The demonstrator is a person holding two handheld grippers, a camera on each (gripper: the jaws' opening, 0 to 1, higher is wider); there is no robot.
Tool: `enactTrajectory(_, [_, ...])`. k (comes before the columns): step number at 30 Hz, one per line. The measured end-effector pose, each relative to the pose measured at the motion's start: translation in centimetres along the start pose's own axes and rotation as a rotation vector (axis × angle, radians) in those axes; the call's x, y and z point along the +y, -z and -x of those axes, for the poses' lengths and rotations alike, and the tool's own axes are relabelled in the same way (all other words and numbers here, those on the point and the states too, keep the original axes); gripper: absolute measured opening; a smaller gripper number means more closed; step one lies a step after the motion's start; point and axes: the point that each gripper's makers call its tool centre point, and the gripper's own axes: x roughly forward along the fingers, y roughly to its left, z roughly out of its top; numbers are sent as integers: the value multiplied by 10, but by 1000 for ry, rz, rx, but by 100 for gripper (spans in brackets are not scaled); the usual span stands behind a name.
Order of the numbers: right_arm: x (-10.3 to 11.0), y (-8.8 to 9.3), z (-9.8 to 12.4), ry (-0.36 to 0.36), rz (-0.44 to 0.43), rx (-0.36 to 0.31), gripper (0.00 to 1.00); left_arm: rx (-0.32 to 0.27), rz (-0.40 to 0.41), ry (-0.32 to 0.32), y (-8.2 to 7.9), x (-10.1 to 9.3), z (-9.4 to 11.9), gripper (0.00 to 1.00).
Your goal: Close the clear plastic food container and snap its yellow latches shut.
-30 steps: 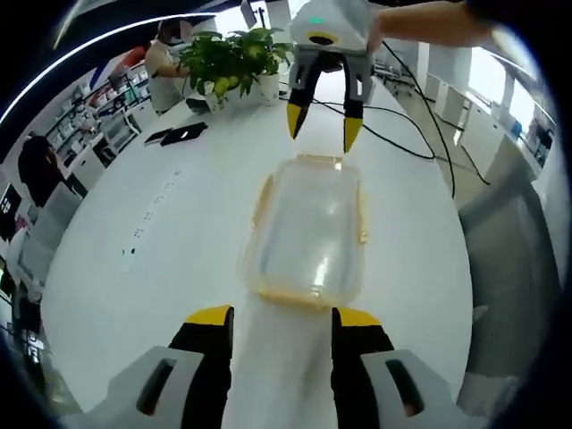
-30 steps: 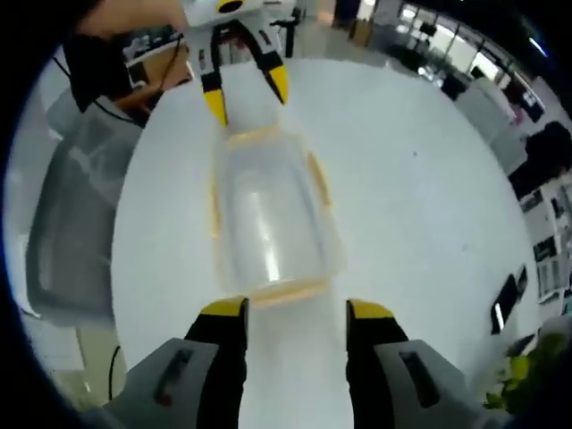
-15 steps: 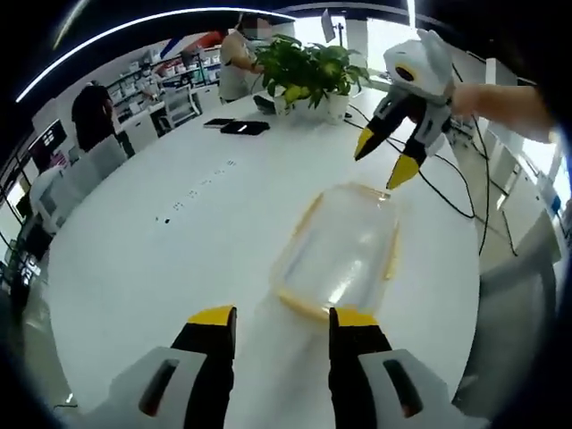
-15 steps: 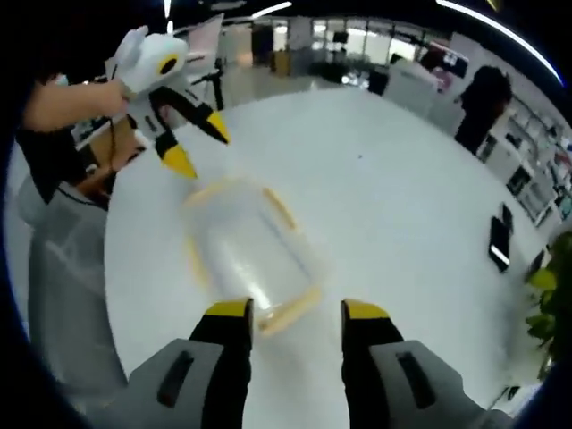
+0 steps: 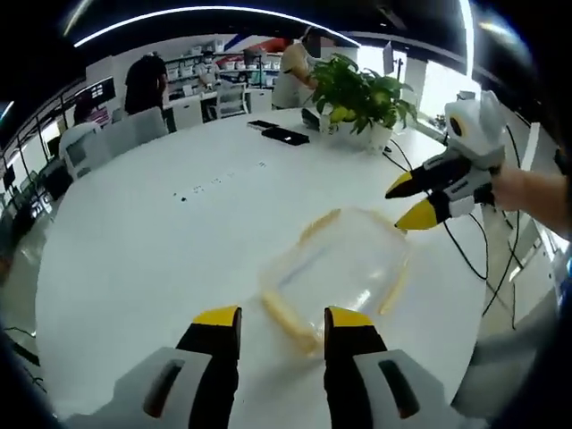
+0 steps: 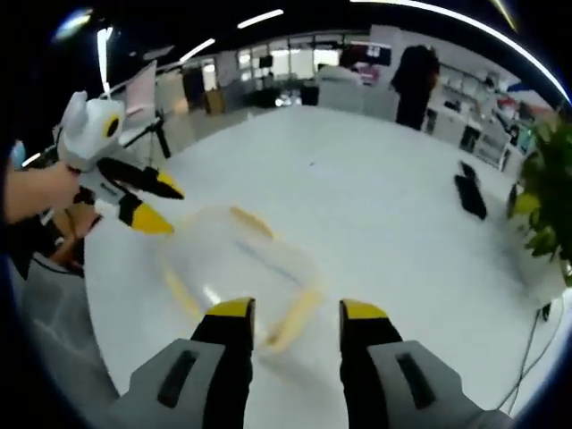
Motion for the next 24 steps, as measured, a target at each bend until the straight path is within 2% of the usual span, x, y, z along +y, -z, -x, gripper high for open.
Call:
enactTrajectory(8, [0,6,-2,36,-70,-24,33,-38,116,-57,11,3,1,31])
enactTrajectory(14, [0,7,-4,64,-132,-53,31,-67,139,-95,10,5,0,28])
enactTrajectory(16, [0,7,-4,74,-149,-66,31,-82,164,-95,8,4,0,27])
enactTrajectory(24, [6,8,-10,67,-246,-94,30,-87,170,-84,6,0,-5,26])
